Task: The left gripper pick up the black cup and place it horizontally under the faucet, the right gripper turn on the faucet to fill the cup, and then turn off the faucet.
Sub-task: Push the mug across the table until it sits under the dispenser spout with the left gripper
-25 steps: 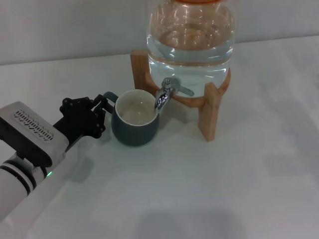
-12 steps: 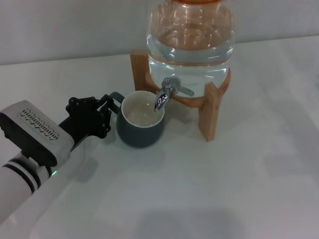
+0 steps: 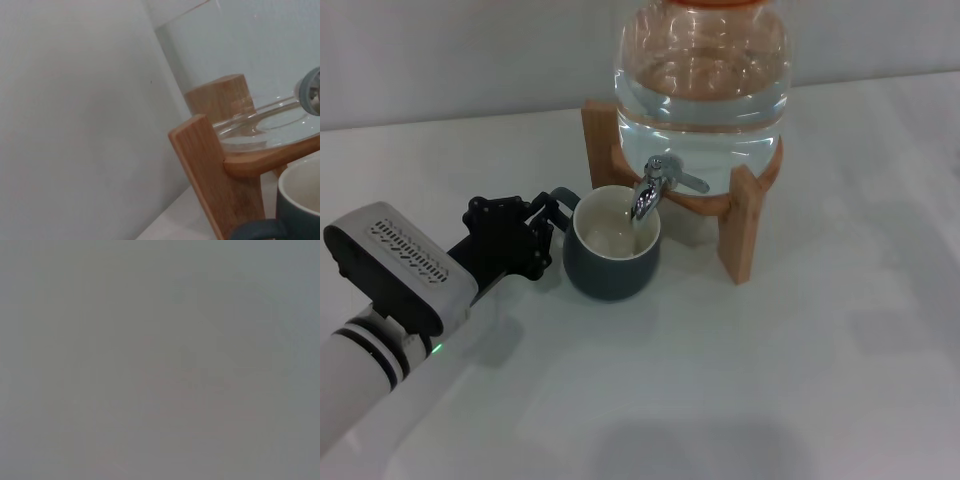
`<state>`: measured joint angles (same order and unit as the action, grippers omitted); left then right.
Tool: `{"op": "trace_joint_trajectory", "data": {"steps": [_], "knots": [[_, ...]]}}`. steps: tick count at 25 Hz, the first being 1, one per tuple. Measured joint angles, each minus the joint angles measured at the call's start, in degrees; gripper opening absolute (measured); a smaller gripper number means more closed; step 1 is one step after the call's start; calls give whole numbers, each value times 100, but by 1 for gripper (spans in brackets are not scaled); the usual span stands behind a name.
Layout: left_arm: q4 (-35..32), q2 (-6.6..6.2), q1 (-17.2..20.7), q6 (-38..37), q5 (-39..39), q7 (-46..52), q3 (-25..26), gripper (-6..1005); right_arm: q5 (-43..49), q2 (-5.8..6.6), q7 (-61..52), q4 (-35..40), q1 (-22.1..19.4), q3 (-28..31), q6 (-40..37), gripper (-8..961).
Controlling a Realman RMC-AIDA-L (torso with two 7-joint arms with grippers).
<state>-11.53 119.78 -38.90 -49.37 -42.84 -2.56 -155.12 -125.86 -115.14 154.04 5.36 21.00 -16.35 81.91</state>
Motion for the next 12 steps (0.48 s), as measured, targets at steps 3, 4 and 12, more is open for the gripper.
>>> {"op": "trace_joint_trajectory", "data": {"steps": [3, 4, 12], "knots": [[-12, 1, -15, 13, 41, 4, 0, 58, 0, 0, 8, 0, 5, 0, -15, 855], [-21, 1, -19, 22, 61, 5, -2, 58, 0, 0, 10, 0, 9, 0, -18, 855], [-110, 2, -26, 77, 194, 18, -9, 57, 0, 0, 20, 0, 23, 0, -23, 855]]}}
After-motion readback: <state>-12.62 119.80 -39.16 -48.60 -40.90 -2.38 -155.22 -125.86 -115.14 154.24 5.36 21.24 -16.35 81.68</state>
